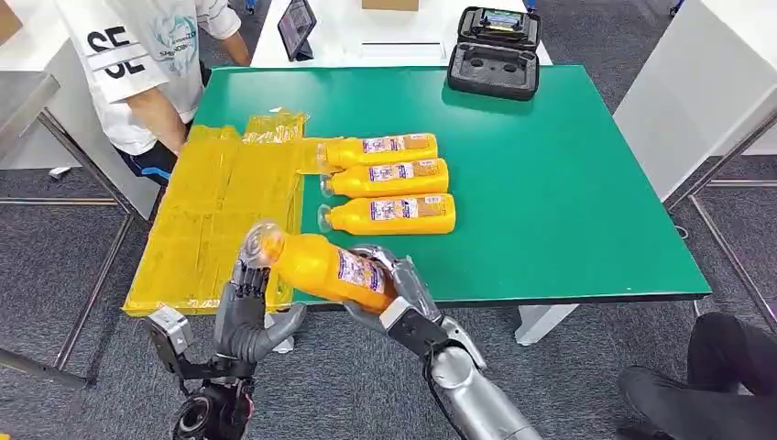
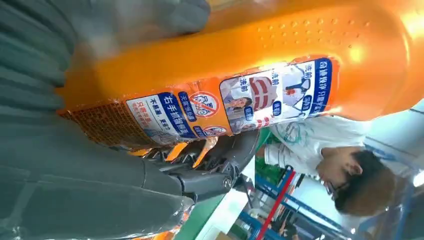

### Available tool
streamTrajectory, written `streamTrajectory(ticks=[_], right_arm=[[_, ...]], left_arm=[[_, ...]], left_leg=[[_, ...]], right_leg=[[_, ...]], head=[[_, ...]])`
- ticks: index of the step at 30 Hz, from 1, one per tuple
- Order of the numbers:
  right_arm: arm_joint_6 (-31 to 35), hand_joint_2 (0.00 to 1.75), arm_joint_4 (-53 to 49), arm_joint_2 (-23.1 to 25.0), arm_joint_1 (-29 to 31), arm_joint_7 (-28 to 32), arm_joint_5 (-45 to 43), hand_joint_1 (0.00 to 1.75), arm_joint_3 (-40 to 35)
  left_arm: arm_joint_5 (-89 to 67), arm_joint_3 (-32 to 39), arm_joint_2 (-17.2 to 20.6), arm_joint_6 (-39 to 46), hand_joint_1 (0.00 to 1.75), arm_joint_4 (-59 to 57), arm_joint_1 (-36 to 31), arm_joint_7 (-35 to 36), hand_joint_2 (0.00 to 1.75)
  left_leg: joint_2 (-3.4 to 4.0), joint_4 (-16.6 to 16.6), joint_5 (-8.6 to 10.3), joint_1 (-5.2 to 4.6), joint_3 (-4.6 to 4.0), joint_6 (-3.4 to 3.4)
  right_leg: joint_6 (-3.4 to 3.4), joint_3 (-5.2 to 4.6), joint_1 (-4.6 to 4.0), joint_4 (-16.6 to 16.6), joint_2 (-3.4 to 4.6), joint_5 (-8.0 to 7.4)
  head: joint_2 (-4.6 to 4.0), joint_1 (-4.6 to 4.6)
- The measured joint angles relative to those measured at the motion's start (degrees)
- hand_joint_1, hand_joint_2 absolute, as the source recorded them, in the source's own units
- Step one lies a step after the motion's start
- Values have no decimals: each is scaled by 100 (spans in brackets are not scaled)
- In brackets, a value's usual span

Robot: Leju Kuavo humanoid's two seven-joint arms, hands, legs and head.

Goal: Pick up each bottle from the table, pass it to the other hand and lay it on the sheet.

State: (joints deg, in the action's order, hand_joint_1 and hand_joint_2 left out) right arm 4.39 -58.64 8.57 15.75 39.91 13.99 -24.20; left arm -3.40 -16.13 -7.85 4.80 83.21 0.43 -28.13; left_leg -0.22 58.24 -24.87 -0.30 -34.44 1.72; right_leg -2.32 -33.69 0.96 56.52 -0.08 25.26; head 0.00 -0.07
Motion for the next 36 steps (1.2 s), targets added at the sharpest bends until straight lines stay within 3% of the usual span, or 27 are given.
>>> streamTrajectory(ticks=[19, 36], right_arm=[[-88, 175, 236, 76, -2, -7, 243, 175, 4], [-149, 175, 293, 85, -28, -22, 302, 175, -4]], left_arm=[[651, -369, -11, -821, 0, -842, -192, 284, 175], [734, -400, -13, -732, 0, -1017, -281, 260, 175]], left_leg=[[0, 0, 0, 0, -1, 0], [0, 0, 0, 0, -2, 0]], right_leg=[[0, -1, 0, 0, 0, 0], [0, -2, 0, 0, 0, 0]], head=[[0, -2], [0, -2]])
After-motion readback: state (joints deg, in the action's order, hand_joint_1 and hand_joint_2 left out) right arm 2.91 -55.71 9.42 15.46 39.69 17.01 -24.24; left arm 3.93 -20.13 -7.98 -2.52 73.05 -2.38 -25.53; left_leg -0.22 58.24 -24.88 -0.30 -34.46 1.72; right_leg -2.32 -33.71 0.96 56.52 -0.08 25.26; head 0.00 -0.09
